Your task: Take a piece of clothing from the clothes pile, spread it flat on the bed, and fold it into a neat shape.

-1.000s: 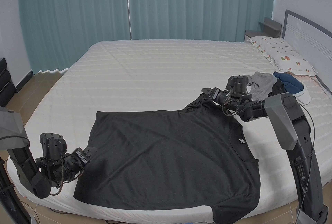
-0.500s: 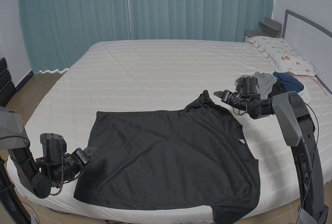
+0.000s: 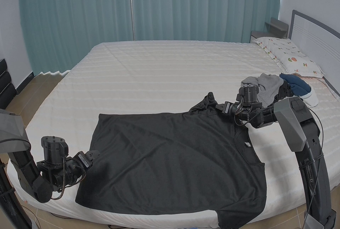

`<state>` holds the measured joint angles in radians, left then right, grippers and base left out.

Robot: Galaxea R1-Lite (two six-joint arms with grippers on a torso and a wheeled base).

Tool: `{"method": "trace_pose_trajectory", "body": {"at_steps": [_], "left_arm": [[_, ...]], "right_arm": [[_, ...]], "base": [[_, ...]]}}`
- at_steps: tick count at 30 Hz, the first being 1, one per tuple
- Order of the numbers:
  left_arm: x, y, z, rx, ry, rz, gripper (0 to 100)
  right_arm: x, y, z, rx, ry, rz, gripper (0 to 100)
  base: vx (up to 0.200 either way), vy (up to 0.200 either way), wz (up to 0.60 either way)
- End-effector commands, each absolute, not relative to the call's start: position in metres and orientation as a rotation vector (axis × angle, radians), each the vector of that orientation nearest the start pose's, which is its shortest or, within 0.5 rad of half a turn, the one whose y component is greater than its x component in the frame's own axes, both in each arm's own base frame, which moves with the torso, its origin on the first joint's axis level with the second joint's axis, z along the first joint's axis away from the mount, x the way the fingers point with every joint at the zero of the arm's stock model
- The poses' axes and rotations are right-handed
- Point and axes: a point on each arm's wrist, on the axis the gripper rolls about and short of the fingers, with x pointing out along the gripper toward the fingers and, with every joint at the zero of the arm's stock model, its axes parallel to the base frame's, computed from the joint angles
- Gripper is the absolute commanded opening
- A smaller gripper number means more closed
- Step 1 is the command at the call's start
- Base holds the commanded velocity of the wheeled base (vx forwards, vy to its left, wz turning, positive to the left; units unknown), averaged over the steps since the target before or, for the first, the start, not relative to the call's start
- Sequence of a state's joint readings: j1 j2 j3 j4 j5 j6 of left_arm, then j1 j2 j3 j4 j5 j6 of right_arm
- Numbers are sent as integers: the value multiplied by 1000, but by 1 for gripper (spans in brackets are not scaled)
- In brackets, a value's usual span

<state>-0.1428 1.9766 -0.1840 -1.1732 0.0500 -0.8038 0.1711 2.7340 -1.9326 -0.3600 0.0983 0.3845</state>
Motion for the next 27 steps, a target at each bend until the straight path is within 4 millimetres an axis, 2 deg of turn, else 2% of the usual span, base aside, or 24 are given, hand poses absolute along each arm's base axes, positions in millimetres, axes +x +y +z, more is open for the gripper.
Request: {"method": "trace_pose_trajectory", "body": {"at_steps": [1, 11, 17, 19, 27], "left_arm": [[235, -33, 29, -717, 618, 164, 100], [235, -33, 29, -716, 618, 163, 100], [235, -33, 29, -716, 618, 163, 100], [235, -33, 29, -716, 618, 163, 100], [236, -32, 29, -717, 612, 165, 100]], "right_arm": [[536, 93, -1, 361, 490, 170, 0], [541, 79, 5, 374, 457, 125, 0], [547, 78, 1, 385, 420, 109, 0], [547, 78, -7, 381, 428, 92, 0], [548, 77, -5, 384, 411, 89, 0]], "base": [[0, 0, 0], [0, 0, 0], [0, 0, 0], [0, 0, 0], [0, 0, 0]]}}
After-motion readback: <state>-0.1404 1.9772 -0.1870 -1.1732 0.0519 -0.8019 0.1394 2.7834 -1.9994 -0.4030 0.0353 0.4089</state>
